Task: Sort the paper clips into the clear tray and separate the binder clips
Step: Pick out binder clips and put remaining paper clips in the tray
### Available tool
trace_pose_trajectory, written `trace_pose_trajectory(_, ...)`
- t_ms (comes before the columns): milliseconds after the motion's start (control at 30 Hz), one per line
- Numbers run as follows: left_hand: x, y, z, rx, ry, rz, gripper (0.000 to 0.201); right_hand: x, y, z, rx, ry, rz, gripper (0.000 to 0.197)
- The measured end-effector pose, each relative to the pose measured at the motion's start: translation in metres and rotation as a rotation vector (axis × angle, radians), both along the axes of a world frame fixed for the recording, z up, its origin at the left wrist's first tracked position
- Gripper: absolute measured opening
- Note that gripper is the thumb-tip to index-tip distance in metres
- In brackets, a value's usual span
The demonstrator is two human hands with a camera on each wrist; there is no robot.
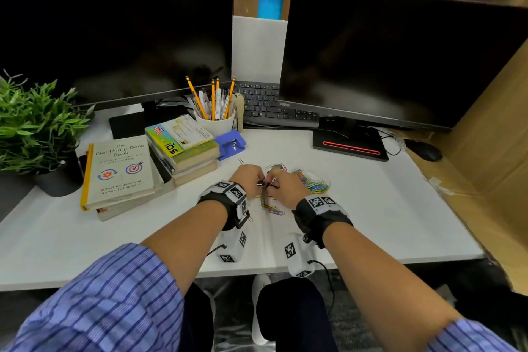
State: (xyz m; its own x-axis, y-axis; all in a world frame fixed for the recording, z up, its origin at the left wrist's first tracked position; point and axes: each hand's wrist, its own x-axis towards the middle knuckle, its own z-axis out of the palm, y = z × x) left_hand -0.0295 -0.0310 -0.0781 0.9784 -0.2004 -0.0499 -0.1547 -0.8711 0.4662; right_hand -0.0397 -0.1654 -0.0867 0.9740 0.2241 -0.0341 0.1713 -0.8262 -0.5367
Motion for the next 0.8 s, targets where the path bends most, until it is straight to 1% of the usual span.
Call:
trace_pose_trajectory(100,-0.001,0.004,0.002,-0.063,-0.012,0.024,0.037,0.002,0.005,0.003,0.084,0.001,-0.054,0.011)
trace_pose_trajectory(167,0.001,0.011,0.004,-0.075,-0.024,0.04,0.035,0.003,0.01,0.007,0.152,0.001,-0.094,0.01)
trace_pose_trajectory(233,0.005,0.022,0.006,-0.066,-0.041,0.095,0.03,0.007,0.016,0.01,0.161,-0.016,-0.12,0.016)
trace_pose_trajectory(300,0.009,0.031,0.008,-0.052,-0.037,0.143,0.029,0.011,0.023,0.012,0.138,-0.05,-0.138,0.018)
trace_pose_trajectory(400,0.009,0.037,0.002,-0.033,-0.016,0.14,0.031,0.018,0.034,0.012,0.045,-0.069,-0.094,0.014)
trace_pose_trajectory(467,0.007,0.037,-0.005,-0.023,0.007,0.139,0.03,0.019,0.04,0.01,-0.036,-0.055,-0.065,0.015)
trace_pose_trajectory(600,0.005,0.035,-0.013,-0.021,0.033,0.161,0.034,0.022,0.044,0.005,-0.098,-0.022,-0.085,0.017)
trace_pose_trajectory(733,0.005,0.032,-0.016,-0.034,0.033,0.162,0.034,0.024,0.046,0.006,-0.198,-0.025,-0.045,0.018)
trace_pose_trajectory(800,0.007,0.033,-0.015,-0.06,0.053,0.186,0.035,0.024,0.045,0.008,-0.2,-0.019,-0.038,0.017)
